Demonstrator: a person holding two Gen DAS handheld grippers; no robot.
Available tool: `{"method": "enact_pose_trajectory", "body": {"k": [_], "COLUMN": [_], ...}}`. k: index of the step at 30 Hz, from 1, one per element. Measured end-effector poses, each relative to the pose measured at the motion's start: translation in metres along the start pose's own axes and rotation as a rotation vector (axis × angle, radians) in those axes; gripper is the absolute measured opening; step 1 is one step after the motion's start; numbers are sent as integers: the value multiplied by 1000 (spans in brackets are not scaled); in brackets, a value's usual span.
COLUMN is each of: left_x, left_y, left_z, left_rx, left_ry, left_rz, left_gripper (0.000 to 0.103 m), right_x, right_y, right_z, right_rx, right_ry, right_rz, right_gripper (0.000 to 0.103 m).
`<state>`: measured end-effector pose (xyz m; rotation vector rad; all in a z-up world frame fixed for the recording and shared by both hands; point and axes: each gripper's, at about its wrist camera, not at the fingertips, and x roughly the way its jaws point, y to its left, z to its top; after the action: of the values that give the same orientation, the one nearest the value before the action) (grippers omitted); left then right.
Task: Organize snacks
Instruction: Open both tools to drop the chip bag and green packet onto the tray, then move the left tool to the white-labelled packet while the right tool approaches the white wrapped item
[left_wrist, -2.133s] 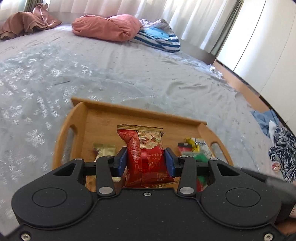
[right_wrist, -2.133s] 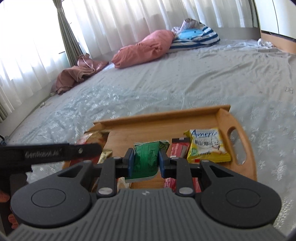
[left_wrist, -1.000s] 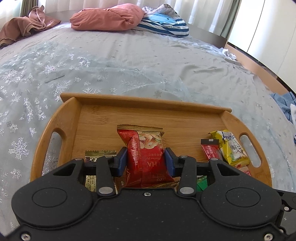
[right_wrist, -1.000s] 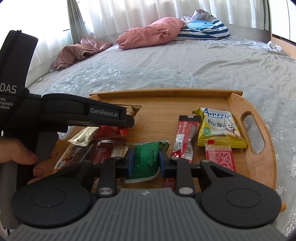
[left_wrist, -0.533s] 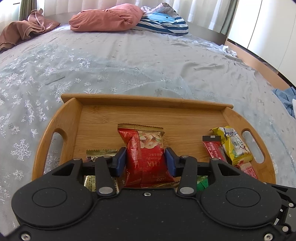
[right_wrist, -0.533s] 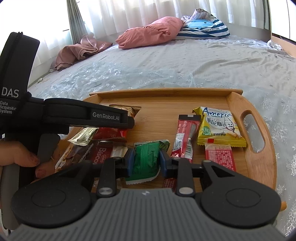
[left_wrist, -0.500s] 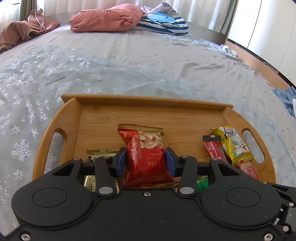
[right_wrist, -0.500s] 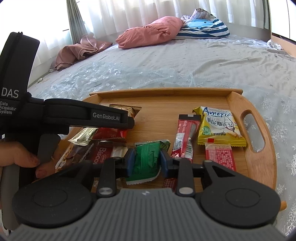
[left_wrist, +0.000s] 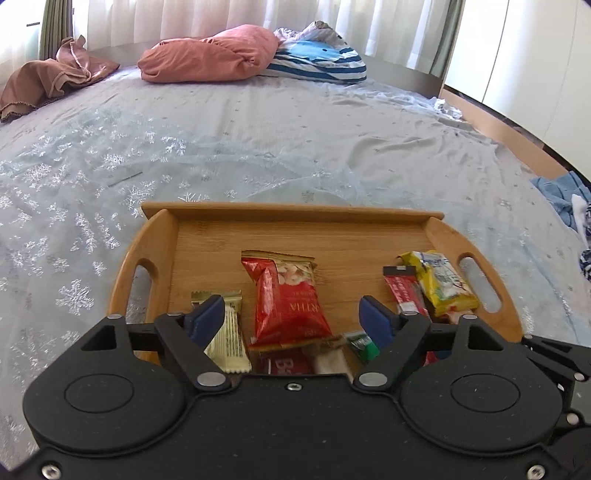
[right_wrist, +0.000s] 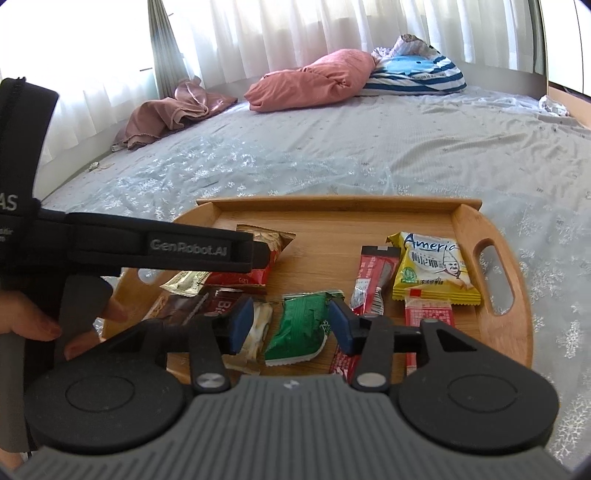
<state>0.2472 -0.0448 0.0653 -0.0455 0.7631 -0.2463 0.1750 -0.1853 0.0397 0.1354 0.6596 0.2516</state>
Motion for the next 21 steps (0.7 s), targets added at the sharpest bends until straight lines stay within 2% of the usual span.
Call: {"method": "enact_pose_trajectory", "body": {"k": [3,9,21], "left_x": [-16,-43,-96], "left_y": [-3,-6,-15], "left_z": [-4,-17,-45], "left_rx": [8,4,14], "left_ry": [-4,31,-5], "left_rz": [-2,1,-39], "left_gripper": [85,87,90], "right_x": [-11,-35,-70], "right_y": [1,2,6], "right_z": [-1,-8,-32], "right_rx": [-9,-32,-110], "right_ry": [-15,-45,-66], "right_rz": [7,12,-4], "right_gripper": [67,71,78]}}
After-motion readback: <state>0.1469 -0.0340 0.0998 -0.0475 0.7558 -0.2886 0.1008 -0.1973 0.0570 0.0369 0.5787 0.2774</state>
